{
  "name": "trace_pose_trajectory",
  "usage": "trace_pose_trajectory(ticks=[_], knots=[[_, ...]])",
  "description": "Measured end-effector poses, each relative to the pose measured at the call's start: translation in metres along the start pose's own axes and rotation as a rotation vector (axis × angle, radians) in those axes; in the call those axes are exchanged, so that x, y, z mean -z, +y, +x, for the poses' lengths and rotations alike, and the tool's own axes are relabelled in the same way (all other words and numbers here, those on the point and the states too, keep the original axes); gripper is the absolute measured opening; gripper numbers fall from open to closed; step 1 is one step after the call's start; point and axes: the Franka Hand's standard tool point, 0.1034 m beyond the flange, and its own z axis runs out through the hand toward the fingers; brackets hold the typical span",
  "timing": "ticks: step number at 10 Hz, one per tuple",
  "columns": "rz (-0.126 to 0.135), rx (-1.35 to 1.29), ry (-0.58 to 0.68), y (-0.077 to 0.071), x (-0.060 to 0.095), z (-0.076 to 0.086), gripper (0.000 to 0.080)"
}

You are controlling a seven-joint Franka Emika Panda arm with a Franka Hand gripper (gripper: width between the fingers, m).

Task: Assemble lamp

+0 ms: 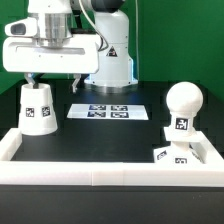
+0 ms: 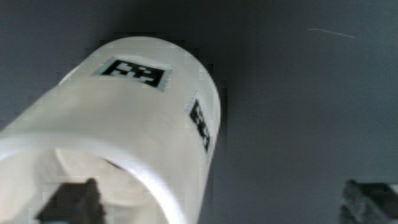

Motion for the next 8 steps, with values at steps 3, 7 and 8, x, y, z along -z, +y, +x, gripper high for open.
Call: trace_pose_trajectory(ticks=[3, 7, 8], knots=[[0.0, 0.005, -0.003, -0.002, -0.0017, 0.0002, 0.0237], [-0.001, 0.011, -0.002, -0.004, -0.0014, 0.0021, 0.0044], [-0.001, 0.012, -0.002, -0.0047, -0.0014, 0.0023, 0.0044]])
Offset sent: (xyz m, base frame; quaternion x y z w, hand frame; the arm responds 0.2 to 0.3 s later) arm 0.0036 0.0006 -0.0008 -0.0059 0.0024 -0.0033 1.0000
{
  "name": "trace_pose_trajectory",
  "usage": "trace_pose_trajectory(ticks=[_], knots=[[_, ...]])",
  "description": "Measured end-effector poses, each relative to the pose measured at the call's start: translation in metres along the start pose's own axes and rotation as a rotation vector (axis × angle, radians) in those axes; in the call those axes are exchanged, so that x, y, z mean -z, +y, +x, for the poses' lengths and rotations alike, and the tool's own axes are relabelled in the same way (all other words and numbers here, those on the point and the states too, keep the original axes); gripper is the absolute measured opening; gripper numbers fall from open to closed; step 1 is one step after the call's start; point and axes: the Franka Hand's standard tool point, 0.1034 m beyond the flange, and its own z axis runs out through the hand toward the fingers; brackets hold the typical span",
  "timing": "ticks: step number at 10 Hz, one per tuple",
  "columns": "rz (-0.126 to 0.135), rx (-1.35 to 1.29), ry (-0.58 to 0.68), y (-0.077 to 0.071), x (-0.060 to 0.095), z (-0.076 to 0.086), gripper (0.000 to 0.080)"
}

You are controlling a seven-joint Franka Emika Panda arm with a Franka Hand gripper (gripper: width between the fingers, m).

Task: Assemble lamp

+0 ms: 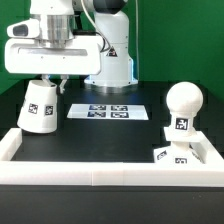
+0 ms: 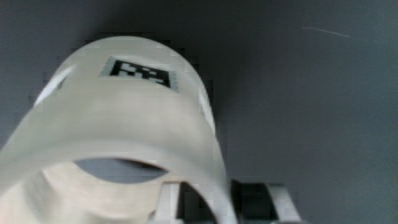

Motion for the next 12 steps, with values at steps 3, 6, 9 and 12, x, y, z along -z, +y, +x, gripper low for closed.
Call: trace_pose_trajectory(ticks=[3, 6, 9, 12], knots=[[0.013, -0.014, -0.002, -0.018, 0.009, 0.005, 0.0044], [0.071, -0.059, 0.001, -0.06, 0.047, 0.025, 0.0044], [0.112, -0.181, 0.04, -0.101, 0.082, 0.071, 0.0044], [0.102, -0.17, 0.019, -0.105, 0.085, 0.08, 0.0044]])
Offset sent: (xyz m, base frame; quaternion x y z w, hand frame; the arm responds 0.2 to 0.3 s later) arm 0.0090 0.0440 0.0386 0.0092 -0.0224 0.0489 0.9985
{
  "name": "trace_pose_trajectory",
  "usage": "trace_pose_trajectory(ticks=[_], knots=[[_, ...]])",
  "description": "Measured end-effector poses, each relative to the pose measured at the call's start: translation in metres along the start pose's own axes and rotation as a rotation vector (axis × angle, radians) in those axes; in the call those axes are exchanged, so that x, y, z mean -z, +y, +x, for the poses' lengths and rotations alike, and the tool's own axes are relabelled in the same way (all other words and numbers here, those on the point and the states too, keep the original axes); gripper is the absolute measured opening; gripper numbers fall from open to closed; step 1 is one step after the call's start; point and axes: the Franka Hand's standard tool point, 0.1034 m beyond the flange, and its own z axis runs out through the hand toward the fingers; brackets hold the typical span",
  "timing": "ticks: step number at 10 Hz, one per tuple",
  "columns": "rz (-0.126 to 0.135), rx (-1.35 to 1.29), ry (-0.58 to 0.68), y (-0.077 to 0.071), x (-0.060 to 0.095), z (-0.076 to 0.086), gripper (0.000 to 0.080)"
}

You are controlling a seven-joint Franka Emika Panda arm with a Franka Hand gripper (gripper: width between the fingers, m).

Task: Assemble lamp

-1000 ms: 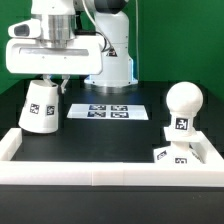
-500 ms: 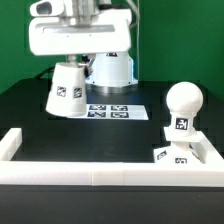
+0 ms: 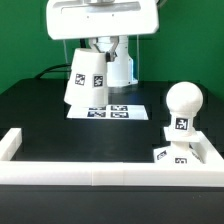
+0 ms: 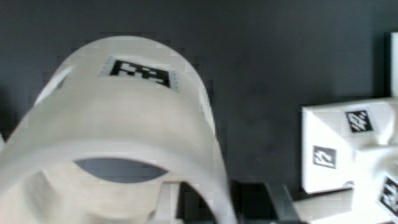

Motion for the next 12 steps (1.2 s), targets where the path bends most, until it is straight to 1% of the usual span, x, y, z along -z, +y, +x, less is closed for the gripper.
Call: trace_pose_trajectory(ticks=[3, 4, 5, 8, 10, 12], knots=[[0.001, 0.001, -0.004, -0.003, 0.0, 0.0, 0.0045], [0.025, -0.012, -0.034, -0.021, 0.008, 0.003, 0.0045], [0.04, -0.012, -0.021, -0.039, 0.019, 0.015, 0.0045], [0.056, -0.085, -0.022, -0.09, 0.046, 0.034, 0.0045], [0.053, -0.135, -0.03, -0.118, 0.059, 0.042, 0.0045], [0.055, -0.161, -0.027, -0.138, 0.068, 0.059, 0.0045]])
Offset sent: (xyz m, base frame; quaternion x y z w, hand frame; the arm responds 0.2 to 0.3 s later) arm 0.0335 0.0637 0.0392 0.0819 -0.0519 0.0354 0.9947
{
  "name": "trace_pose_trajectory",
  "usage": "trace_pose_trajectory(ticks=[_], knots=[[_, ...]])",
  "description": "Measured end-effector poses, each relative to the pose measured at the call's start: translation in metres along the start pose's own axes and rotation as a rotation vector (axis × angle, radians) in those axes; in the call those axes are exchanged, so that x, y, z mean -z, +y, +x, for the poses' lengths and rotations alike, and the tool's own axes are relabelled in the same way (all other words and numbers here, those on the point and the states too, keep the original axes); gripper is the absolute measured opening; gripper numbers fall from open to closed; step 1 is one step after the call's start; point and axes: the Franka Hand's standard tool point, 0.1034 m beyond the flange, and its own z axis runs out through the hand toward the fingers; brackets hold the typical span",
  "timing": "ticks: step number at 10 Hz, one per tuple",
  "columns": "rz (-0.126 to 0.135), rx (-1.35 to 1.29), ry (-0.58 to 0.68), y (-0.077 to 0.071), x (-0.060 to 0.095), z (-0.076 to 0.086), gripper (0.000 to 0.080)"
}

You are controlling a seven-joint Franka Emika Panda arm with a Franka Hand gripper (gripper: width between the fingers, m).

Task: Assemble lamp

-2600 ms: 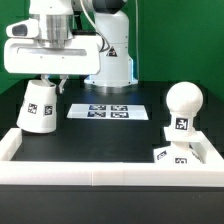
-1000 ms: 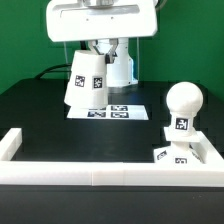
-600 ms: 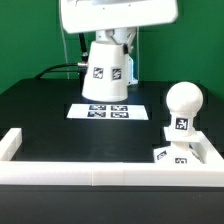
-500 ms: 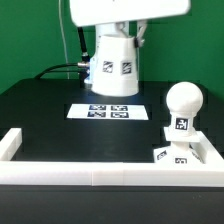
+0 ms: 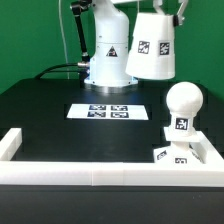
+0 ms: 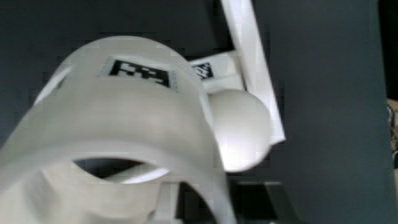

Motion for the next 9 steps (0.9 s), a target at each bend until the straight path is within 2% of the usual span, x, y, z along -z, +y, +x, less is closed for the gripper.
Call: trace_pose_trajectory(ticks=[3, 5, 9], knots=[[0.003, -0.043, 0.011, -0.029, 0.0, 0.024, 0.0045], [-0.001, -0.047, 0.015, -0.039, -0.008, 0.035, 0.0045], [-0.011, -0.034, 0.028, -0.046, -0.045, 0.034, 0.0045]])
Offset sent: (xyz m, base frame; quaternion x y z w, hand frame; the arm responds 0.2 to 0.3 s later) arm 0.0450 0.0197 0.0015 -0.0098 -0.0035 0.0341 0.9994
